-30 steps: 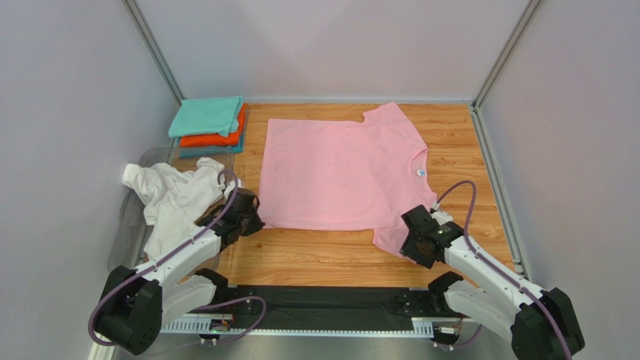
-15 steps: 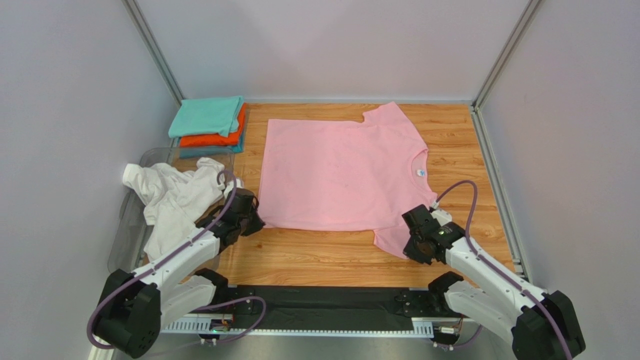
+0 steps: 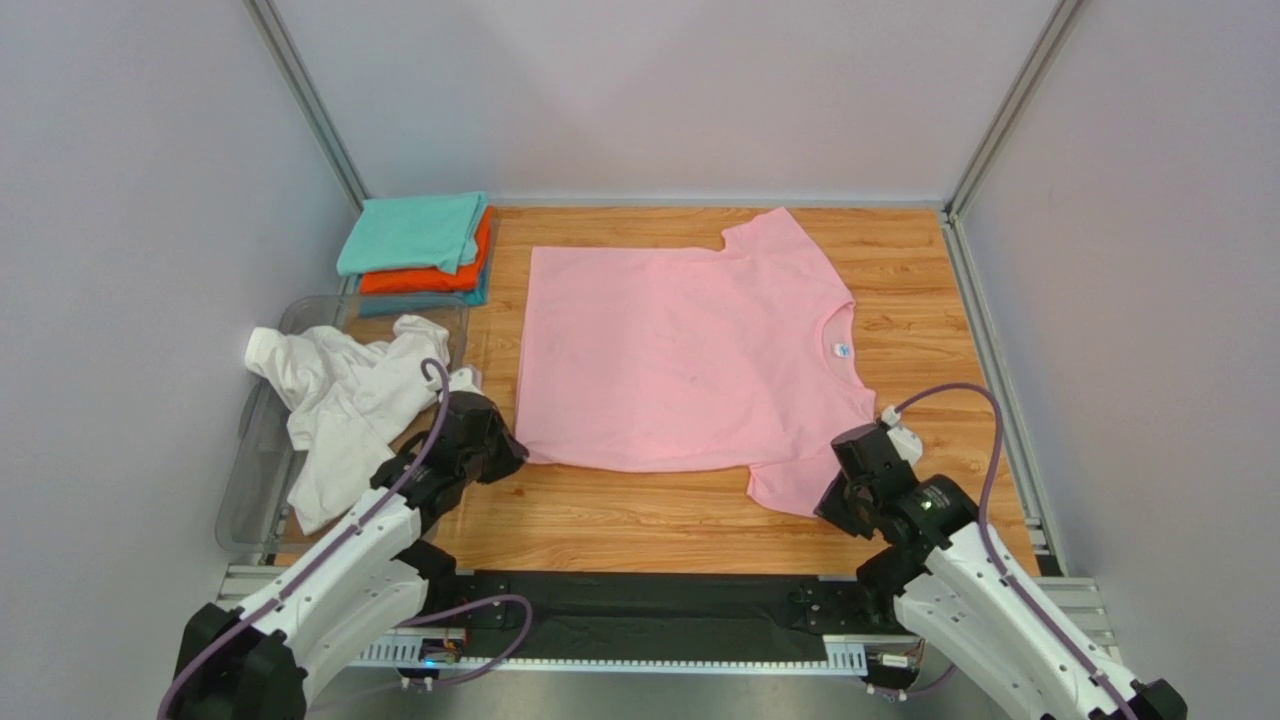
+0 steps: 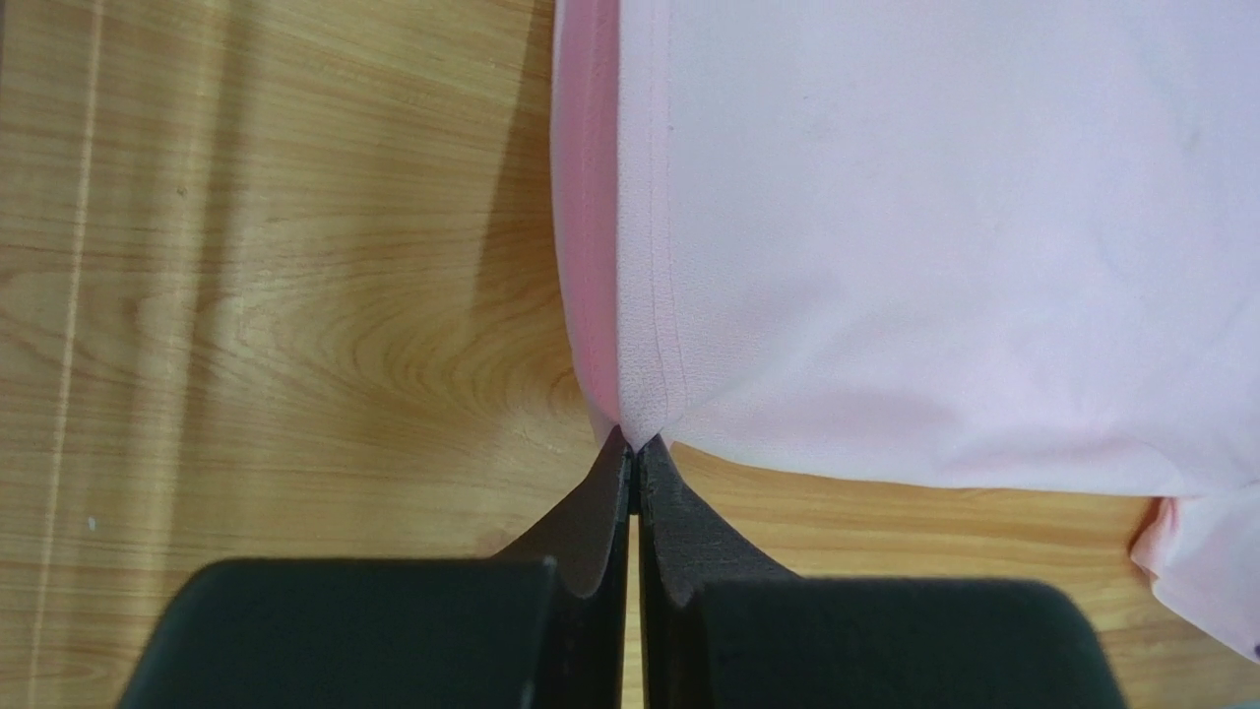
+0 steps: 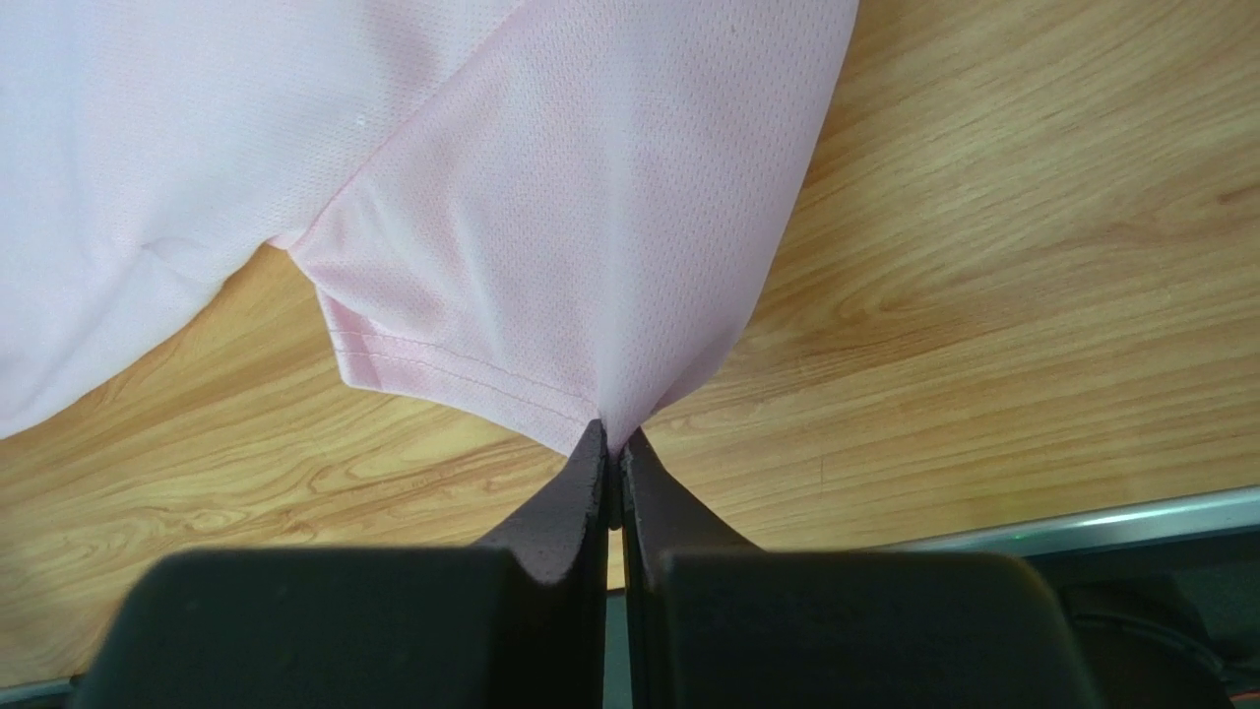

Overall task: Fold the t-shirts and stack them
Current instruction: Fold the tshirt

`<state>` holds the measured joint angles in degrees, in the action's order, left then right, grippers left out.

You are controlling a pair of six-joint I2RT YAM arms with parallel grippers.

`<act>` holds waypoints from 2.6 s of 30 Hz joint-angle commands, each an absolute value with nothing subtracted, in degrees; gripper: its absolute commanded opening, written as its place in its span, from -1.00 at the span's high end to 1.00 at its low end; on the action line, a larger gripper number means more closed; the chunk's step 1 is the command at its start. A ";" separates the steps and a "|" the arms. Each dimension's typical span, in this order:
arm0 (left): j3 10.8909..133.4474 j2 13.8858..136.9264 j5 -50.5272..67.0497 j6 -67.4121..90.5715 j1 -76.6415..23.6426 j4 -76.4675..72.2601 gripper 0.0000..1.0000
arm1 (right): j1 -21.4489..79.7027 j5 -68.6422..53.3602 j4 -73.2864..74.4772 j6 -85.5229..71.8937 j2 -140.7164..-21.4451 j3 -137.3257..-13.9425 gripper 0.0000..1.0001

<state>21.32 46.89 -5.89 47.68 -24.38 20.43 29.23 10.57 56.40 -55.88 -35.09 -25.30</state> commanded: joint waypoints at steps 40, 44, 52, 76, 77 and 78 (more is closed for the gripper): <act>27.68 41.56 -9.40 44.48 -25.49 27.60 1.00 | 33.23 25.22 52.31 -48.53 -37.78 -43.94 1.00; 30.49 45.17 -10.28 43.77 -25.23 26.72 1.00 | 30.15 22.86 48.18 -45.10 -42.44 -46.23 1.00; 34.80 52.90 -10.55 42.80 -23.03 23.65 1.00 | 23.39 18.11 41.14 -39.64 -52.64 -51.50 1.00; 43.94 72.59 -8.44 37.53 -16.61 17.14 1.00 | 14.42 6.59 30.41 -28.39 -75.92 -62.92 1.00; 44.03 73.03 -8.00 36.57 -16.61 16.09 1.00 | 14.33 6.50 30.32 -27.95 -76.46 -63.28 1.00; 44.21 74.26 -7.48 36.21 -16.61 16.00 1.00 | 14.24 6.33 29.80 -27.86 -77.25 -63.54 1.00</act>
